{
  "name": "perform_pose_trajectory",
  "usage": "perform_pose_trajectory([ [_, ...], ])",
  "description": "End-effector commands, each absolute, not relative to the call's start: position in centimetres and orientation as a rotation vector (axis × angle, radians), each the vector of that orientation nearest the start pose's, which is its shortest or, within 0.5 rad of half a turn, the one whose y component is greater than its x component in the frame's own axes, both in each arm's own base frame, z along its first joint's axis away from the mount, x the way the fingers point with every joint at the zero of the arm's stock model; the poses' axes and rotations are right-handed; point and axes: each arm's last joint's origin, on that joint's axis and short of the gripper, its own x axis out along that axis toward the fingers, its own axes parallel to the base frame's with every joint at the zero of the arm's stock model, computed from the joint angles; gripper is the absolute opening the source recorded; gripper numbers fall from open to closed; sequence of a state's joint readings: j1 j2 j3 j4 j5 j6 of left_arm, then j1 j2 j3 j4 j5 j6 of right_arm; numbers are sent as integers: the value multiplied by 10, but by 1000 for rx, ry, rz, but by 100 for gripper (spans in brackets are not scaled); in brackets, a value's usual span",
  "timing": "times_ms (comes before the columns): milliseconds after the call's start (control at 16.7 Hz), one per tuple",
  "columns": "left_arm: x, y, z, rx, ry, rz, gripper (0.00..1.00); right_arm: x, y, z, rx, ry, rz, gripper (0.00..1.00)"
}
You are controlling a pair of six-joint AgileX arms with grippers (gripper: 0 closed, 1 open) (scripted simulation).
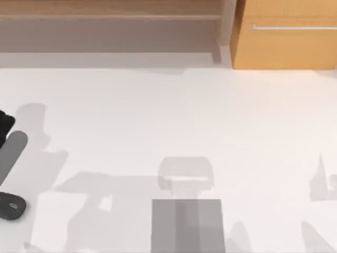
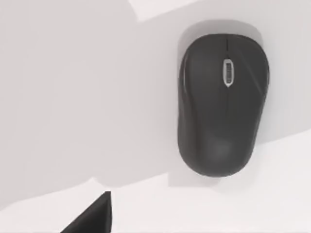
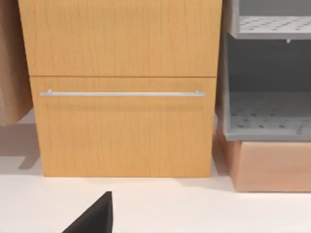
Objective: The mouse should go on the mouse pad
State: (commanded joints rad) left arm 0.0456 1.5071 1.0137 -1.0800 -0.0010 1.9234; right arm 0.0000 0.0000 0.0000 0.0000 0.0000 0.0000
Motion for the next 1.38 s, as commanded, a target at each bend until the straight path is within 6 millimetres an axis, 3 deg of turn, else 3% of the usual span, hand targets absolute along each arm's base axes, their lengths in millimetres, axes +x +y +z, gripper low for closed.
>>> perform_pose_trajectory([
  [240,254,12,191,1431,1050,-1437,100,106,-1,160,0,0,0,100],
  [720,255,13,109,1435,1047,-1430,100,106,-1,160,0,0,0,100],
  [1080,252,13,101,1432,1050,-1434,100,106,-1,160,0,0,0,100],
  [1380,252,13,101,1432,1050,-1434,62,106,-1,160,0,0,0,100],
])
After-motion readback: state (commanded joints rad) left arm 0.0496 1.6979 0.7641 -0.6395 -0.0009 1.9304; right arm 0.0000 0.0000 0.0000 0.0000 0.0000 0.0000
